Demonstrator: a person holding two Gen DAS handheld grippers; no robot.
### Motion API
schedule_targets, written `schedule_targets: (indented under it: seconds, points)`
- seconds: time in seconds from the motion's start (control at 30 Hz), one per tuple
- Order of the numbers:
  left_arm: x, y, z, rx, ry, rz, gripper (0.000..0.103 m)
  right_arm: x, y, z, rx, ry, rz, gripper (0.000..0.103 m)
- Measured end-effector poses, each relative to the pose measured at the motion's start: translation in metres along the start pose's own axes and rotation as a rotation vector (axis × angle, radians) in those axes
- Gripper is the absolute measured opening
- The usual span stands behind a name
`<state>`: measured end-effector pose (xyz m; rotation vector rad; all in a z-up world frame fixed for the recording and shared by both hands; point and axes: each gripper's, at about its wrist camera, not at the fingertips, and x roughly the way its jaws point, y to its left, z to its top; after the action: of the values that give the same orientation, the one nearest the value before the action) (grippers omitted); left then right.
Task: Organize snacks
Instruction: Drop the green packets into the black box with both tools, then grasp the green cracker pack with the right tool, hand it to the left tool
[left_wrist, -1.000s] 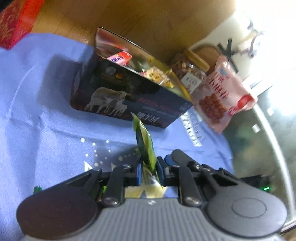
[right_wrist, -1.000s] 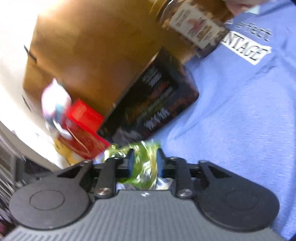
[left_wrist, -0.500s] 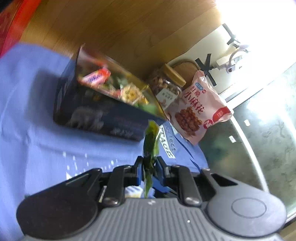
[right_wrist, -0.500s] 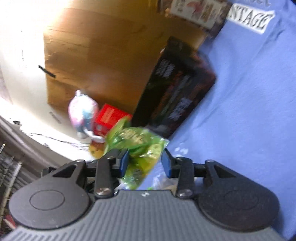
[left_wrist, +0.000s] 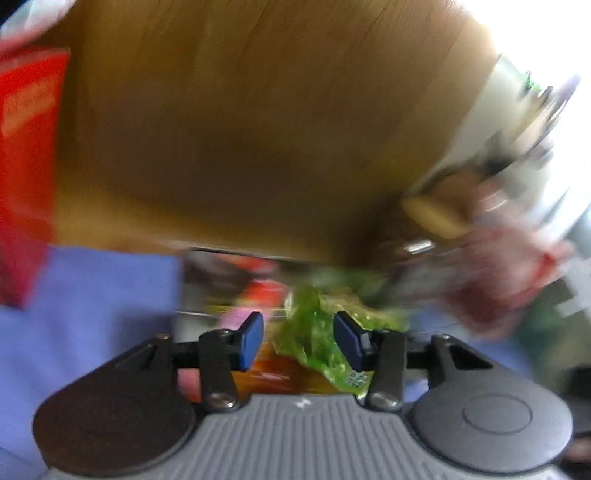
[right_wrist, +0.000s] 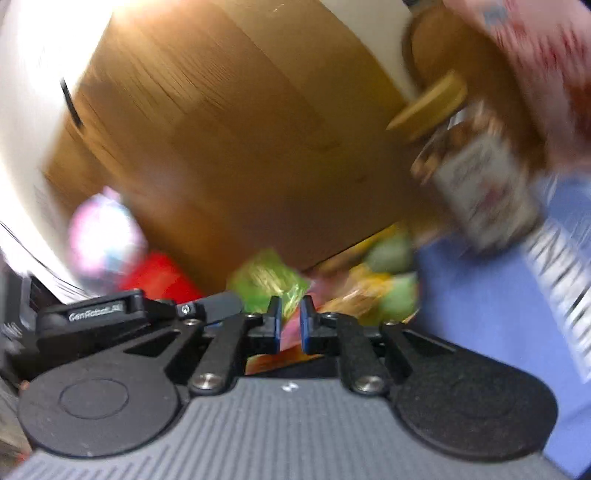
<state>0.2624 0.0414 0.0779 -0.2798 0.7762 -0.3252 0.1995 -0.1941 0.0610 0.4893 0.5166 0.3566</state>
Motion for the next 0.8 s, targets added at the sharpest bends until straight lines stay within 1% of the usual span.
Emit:
schedule_targets:
  seconds: [0.03, 0.07, 0.1, 0.17, 0.23, 0.27, 0.37, 0.4, 0.43, 0.47, 0.53, 0.57, 0.67, 0.7, 0.73, 0.77, 0.8]
  points:
    - [0.000, -0.001, -0.002, 0.032, -0.007, 0.043, 0.043, -0.004, -0.003, -0.001, -0.011, -0.011, -0.008, 0.014]
    - [-0.006, -0.001, -0.004, 0.049, -0.029, 0.052, 0.043, -0.010, -0.006, -0.002, -0.009, -0.029, -0.006, 0.014]
    - [-0.015, 0.001, -0.007, 0.053, -0.051, 0.042, 0.043, -0.018, -0.010, -0.005, 0.006, -0.046, 0.004, 0.014]
    - [-0.036, 0.006, -0.014, 0.041, -0.080, 0.005, 0.043, -0.034, -0.013, -0.011, 0.044, -0.053, 0.040, 0.014]
    - [-0.059, 0.009, -0.025, 0.048, -0.094, -0.016, 0.044, -0.047, -0.013, -0.024, 0.068, -0.031, 0.082, 0.014]
    - [-0.069, 0.011, -0.034, 0.055, -0.092, -0.011, 0.045, -0.050, -0.010, -0.032, 0.080, -0.002, 0.104, 0.014]
    - [-0.095, 0.018, -0.063, 0.050, -0.067, -0.011, 0.047, -0.055, -0.001, -0.064, 0.088, 0.142, 0.180, 0.017]
    - [-0.101, 0.022, -0.073, 0.043, -0.054, -0.014, 0.048, -0.055, 0.005, -0.078, 0.069, 0.194, 0.196, 0.022]
    - [-0.106, 0.027, -0.085, 0.030, -0.039, -0.017, 0.050, -0.055, 0.011, -0.090, 0.049, 0.238, 0.205, 0.030]
    - [-0.111, 0.033, -0.096, 0.013, -0.021, -0.018, 0.051, -0.054, 0.017, -0.101, 0.028, 0.278, 0.213, 0.033]
    - [-0.116, 0.045, -0.114, -0.021, 0.022, -0.016, 0.051, -0.054, 0.030, -0.118, -0.023, 0.332, 0.218, 0.034]
    - [-0.118, 0.050, -0.123, -0.038, 0.037, -0.018, 0.051, -0.055, 0.038, -0.126, -0.062, 0.353, 0.214, 0.034]
    - [-0.123, 0.060, -0.143, -0.081, 0.066, -0.033, 0.052, -0.058, 0.054, -0.137, -0.133, 0.376, 0.214, 0.035]
    - [-0.123, 0.062, -0.149, -0.087, 0.076, -0.037, 0.052, -0.058, 0.058, -0.139, -0.153, 0.380, 0.212, 0.036]
    - [-0.121, 0.062, -0.154, -0.093, 0.088, -0.034, 0.052, -0.059, 0.062, -0.141, -0.171, 0.380, 0.202, 0.042]
    - [-0.121, 0.065, -0.159, -0.098, 0.098, -0.037, 0.052, -0.059, 0.067, -0.143, -0.202, 0.381, 0.196, 0.044]
    - [-0.120, 0.066, -0.164, -0.102, 0.109, -0.050, 0.050, -0.057, 0.072, -0.143, -0.232, 0.379, 0.186, 0.047]
